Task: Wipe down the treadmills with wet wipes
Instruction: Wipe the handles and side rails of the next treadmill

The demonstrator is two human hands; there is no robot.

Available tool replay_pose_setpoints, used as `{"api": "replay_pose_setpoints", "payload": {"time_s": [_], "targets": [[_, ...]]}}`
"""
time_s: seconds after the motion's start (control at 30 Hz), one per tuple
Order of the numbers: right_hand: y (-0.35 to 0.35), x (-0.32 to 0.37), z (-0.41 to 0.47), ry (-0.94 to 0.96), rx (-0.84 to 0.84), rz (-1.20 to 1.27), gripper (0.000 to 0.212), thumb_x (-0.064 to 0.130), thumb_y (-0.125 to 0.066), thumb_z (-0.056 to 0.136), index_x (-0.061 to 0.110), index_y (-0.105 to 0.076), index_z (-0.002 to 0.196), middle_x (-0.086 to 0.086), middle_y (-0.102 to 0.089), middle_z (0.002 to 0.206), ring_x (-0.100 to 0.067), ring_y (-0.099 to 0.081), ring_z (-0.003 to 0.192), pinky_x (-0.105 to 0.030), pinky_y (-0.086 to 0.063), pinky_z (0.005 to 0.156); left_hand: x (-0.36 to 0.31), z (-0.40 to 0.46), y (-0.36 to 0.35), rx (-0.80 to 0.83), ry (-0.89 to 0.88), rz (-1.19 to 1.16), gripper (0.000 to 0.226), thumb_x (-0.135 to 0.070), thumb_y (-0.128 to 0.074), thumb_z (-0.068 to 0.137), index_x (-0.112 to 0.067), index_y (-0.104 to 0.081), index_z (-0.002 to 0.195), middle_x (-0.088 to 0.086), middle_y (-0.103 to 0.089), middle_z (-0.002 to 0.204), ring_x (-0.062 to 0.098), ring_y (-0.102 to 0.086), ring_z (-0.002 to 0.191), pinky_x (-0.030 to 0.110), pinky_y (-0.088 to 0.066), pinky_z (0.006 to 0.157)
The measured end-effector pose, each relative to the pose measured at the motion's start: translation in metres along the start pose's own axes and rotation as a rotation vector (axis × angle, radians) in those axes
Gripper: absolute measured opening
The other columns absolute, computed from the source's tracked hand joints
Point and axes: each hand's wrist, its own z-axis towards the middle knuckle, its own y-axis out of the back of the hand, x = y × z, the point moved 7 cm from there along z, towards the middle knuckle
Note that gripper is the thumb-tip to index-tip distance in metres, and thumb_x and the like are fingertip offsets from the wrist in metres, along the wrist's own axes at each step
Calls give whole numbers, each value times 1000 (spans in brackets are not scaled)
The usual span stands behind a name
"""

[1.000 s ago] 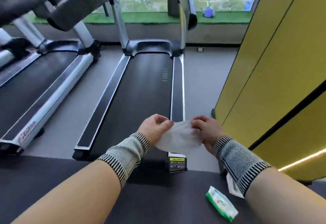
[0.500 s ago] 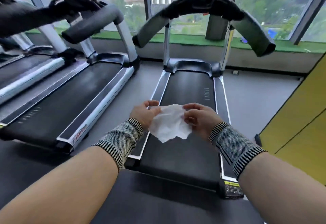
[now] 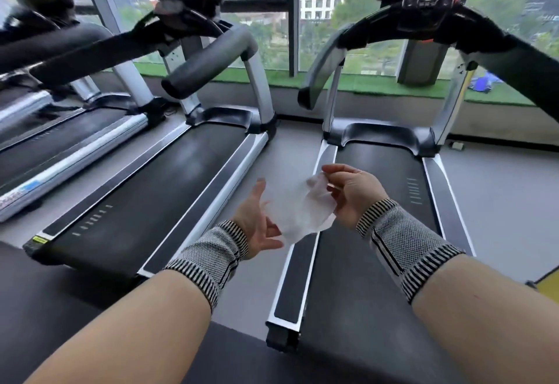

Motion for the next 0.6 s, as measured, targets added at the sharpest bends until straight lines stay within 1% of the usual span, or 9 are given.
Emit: {"api": "replay_pose_setpoints", "payload": {"time_s": [0.07, 0.1, 0.17, 0.2, 0.27, 0.33, 0.4, 0.5, 0.6], "targets": [[-18, -4, 41, -7, -12, 21, 25, -11, -43, 89, 2, -61, 79, -15, -64, 70, -25, -67, 58, -30, -55, 55, -40, 21, 23, -20, -83, -78, 78, -77, -29, 85, -19, -47, 133, 12, -64, 114, 25, -64, 94, 42, -48, 80], [-28, -6, 60, -13, -12, 16, 22, -10, -46, 88, 2, -62, 80, -15, -63, 74, -26, -66, 61, -31, -55, 56, -60, 29, 35, -44, -119, -74, 67, -70, -37, 88, -19, -48, 130, 10, -65, 109, 24, -64, 91, 39, -49, 76], [-46, -9, 95, -35, -7, -25, 15, -6, -54, 87, 4, -64, 84, -14, -62, 78, -26, -62, 67, -32, -54, 57, -92, 46, 58, -125, -197, 16, 40, -41, -55, 93, -18, -52, 126, 2, -67, 93, 15, -64, 73, 33, -52, 66], [-55, -9, 111, -45, -2, -56, 13, -5, -57, 87, 6, -64, 86, -13, -61, 80, -25, -60, 69, -32, -54, 59, -107, 57, 68, -167, -243, 75, 31, -28, -59, 93, -18, -54, 123, 0, -65, 88, 11, -63, 65, 30, -52, 60], [-71, -6, 140, -47, 10, -124, 17, -6, -58, 86, 8, -65, 91, -12, -61, 84, -22, -59, 73, -33, -56, 60, -135, 79, 83, -218, -304, 174, 21, -13, -61, 92, -16, -59, 112, 1, -63, 89, 11, -60, 66, 25, -50, 51], [-86, -1, 171, -21, 8, -187, 21, -9, -56, 86, 9, -65, 93, -9, -59, 83, -19, -58, 73, -31, -57, 58, -161, 105, 99, -257, -350, 226, 8, -6, -61, 90, -12, -61, 95, 4, -61, 85, 17, -57, 69, 29, -47, 56], [-104, 3, 203, 37, -10, -280, 23, -10, -55, 86, 10, -64, 90, -8, -58, 83, -17, -56, 69, -29, -57, 55, -191, 134, 117, -283, -401, 240, 11, -4, -62, 88, -13, -60, 82, 6, -58, 78, 24, -53, 73, 36, -46, 64], [-132, 6, 258, 146, -56, -514, 21, -9, -57, 86, 11, -64, 86, -6, -60, 81, -17, -57, 63, -30, -53, 53, -239, 182, 147, -318, -492, 304, 10, -10, -66, 81, -16, -60, 75, 6, -56, 76, 24, -51, 74, 41, -48, 70], [-160, 9, 315, 206, -132, -774, 14, -3, -62, 84, 10, -64, 80, -5, -61, 74, -19, -59, 65, -38, -57, 62, -296, 232, 171, -315, -604, 398, 15, -8, -58, 89, -17, -58, 76, 2, -55, 73, 18, -50, 69, 32, -46, 69]]}}
